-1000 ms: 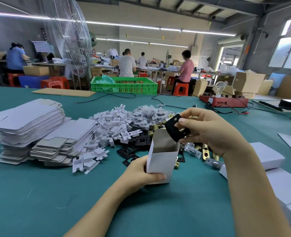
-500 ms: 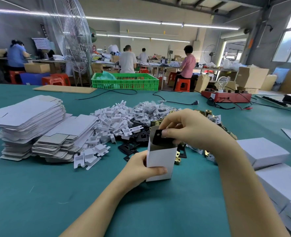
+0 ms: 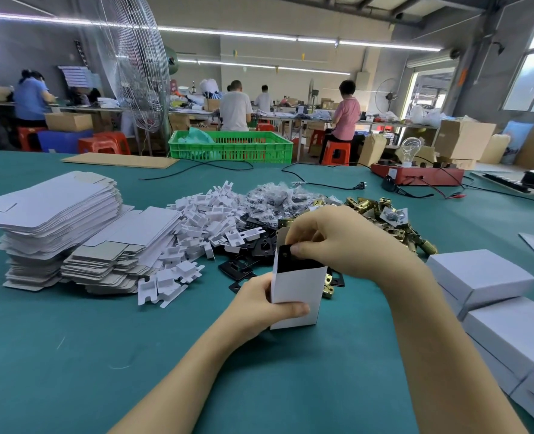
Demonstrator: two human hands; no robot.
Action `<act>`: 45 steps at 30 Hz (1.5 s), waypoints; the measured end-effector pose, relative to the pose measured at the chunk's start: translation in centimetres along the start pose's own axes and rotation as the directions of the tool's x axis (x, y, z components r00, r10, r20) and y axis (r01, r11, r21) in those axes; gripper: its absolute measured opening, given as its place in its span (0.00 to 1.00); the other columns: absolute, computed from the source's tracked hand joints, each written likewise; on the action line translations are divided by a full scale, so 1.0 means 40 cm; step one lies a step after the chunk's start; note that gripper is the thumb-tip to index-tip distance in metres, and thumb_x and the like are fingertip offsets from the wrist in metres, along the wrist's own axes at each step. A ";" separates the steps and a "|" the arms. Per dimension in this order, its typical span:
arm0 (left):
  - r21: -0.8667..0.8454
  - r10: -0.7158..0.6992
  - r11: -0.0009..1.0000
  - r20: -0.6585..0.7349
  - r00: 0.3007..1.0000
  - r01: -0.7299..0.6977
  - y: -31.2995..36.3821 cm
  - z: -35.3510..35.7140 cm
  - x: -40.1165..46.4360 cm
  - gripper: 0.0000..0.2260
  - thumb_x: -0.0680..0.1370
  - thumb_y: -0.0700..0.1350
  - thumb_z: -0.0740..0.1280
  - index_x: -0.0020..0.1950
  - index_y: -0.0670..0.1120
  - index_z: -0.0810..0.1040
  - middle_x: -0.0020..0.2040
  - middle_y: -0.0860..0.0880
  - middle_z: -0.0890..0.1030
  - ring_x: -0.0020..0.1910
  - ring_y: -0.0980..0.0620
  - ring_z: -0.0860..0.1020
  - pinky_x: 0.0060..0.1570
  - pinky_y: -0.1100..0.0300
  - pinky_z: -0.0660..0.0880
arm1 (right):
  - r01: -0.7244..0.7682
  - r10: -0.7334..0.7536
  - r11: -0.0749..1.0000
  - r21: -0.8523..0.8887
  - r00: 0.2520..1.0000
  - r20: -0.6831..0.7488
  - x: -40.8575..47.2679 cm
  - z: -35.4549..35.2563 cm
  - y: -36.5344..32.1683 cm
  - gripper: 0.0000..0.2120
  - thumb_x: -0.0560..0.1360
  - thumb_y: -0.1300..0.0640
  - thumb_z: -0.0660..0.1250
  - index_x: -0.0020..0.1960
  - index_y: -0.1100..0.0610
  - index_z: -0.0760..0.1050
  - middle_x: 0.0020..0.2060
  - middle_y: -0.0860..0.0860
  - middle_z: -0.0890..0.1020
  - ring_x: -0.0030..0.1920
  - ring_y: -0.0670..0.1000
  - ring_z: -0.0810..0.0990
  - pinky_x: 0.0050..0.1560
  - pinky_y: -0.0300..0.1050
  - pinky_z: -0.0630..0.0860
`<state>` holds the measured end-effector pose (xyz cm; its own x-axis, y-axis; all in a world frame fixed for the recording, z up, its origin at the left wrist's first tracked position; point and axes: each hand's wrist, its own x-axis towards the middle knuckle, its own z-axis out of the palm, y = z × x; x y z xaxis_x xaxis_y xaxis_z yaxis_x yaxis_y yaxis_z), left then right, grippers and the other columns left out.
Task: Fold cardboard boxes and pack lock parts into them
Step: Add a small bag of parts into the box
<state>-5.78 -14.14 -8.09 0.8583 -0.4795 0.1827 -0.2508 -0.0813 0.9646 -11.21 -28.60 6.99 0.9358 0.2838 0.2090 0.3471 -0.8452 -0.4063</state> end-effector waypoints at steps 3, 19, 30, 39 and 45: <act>0.007 -0.008 1.000 0.002 1.000 0.008 0.001 0.000 0.000 0.18 0.61 0.55 0.78 0.50 0.58 0.83 0.48 0.53 0.85 0.50 0.54 0.83 0.49 0.59 0.79 | -0.012 0.011 0.999 -0.038 0.999 -0.036 -0.004 -0.014 0.007 0.04 0.76 0.59 0.66 0.49 0.54 0.79 0.39 0.45 0.79 0.41 0.45 0.77 0.41 0.35 0.73; 0.015 -0.040 0.999 -0.001 0.999 0.040 0.003 0.000 -0.003 0.21 0.61 0.55 0.77 0.52 0.53 0.82 0.49 0.50 0.85 0.53 0.47 0.82 0.55 0.44 0.77 | -0.033 0.038 0.996 0.083 0.998 -0.056 -0.020 -0.034 0.019 0.14 0.71 0.63 0.68 0.49 0.45 0.76 0.40 0.46 0.77 0.38 0.49 0.78 0.41 0.48 0.77; 0.002 -0.033 0.999 0.021 0.999 0.033 0.003 -0.003 -0.002 0.23 0.62 0.55 0.77 0.56 0.53 0.81 0.51 0.53 0.85 0.52 0.54 0.82 0.54 0.55 0.79 | -0.057 0.060 0.970 0.235 0.998 -0.005 -0.023 -0.030 0.024 0.28 0.73 0.71 0.55 0.53 0.38 0.74 0.44 0.44 0.76 0.38 0.52 0.85 0.41 0.54 0.82; -0.037 -0.023 0.999 0.029 0.999 0.024 0.007 -0.002 -0.006 0.21 0.63 0.55 0.77 0.54 0.54 0.81 0.50 0.54 0.85 0.51 0.54 0.82 0.48 0.62 0.77 | -0.099 0.115 0.926 0.363 0.993 -0.021 -0.013 -0.014 0.030 0.17 0.72 0.72 0.62 0.46 0.53 0.82 0.51 0.50 0.78 0.37 0.54 0.85 0.40 0.52 0.83; -0.036 -0.023 0.999 0.031 0.999 0.024 0.009 -0.002 -0.006 0.20 0.63 0.54 0.77 0.54 0.55 0.81 0.50 0.54 0.85 0.51 0.55 0.82 0.47 0.63 0.77 | -0.041 0.128 0.885 0.464 0.979 -0.159 -0.007 -0.014 0.042 0.03 0.71 0.61 0.74 0.42 0.54 0.84 0.40 0.50 0.85 0.38 0.51 0.85 0.39 0.42 0.80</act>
<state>-6.04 -13.99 -7.78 0.8494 -0.5045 0.1549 -0.2142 -0.0613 0.9749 -10.93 -30.34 6.74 0.9508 0.0974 0.2939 0.2977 -0.5492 -0.7809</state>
